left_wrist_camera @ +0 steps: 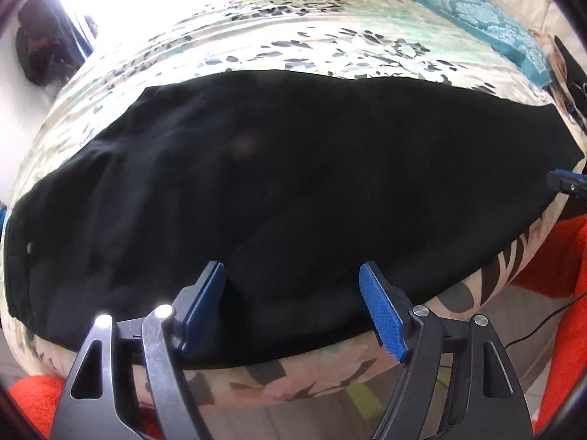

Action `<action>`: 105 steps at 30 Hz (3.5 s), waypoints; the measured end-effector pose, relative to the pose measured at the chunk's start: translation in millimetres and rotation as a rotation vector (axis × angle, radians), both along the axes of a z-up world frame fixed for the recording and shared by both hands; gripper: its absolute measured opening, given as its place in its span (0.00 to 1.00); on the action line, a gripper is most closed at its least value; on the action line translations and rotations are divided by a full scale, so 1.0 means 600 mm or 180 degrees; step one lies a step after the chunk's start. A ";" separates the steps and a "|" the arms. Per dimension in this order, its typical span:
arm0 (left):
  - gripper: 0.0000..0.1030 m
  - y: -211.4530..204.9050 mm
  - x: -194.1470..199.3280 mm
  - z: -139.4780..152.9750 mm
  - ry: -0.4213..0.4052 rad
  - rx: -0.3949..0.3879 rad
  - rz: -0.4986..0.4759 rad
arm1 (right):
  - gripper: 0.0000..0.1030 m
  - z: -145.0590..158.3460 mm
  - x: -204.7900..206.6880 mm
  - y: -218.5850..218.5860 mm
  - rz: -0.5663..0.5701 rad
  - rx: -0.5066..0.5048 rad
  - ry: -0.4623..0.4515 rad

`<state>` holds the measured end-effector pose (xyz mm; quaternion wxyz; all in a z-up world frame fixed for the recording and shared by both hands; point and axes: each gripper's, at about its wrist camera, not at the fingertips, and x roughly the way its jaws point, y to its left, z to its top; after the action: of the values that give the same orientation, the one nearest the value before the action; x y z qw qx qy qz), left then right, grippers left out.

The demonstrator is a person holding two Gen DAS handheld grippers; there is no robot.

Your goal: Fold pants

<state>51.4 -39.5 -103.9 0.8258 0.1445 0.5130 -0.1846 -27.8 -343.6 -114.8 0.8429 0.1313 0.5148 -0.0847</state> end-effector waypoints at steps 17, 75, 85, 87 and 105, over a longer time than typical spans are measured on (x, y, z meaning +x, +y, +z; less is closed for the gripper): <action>0.76 -0.152 -0.036 -0.029 -0.0039 -0.0468 -0.0563 | 0.71 0.105 -0.242 -0.415 -0.2356 0.1447 -0.1493; 0.78 0.121 0.056 0.014 0.0283 -0.1571 0.0911 | 0.23 0.117 -0.001 -0.073 -0.0761 0.2584 -0.1423; 0.76 0.198 0.095 0.021 0.0228 -0.1881 0.1194 | 0.23 0.005 0.137 0.202 -0.0169 0.2557 -0.0619; 0.76 0.200 0.103 0.014 0.0286 -0.1966 0.1263 | 0.22 0.003 0.151 0.238 -0.0033 0.2565 -0.0572; 0.76 0.241 0.093 0.048 0.0035 -0.2203 0.1125 | 0.78 0.038 0.132 0.408 0.1591 0.1439 -0.0202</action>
<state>107.0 104.8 -75.1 0.8420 -0.2343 0.4418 -0.2023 51.4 -98.6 -92.2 0.8028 0.1871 0.5104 0.2451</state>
